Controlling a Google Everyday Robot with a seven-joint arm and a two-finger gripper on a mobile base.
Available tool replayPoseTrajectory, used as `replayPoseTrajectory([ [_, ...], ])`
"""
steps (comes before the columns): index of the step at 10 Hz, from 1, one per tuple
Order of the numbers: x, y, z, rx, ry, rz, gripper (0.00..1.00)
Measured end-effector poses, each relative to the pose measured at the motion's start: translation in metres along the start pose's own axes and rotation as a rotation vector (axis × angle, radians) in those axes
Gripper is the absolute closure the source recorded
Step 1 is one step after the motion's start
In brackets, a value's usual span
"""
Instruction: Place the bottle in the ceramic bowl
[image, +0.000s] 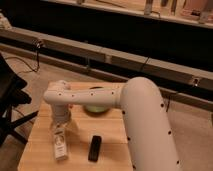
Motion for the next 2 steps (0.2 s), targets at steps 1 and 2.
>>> replayPoseTrajectory([
  [1, -0.0003, 0.0005, 0.002, 0.001, -0.003, 0.01, 0.2],
  [2, -0.0012, -0.0006, 0.0048, 0.001, -0.01, 0.014, 0.2],
])
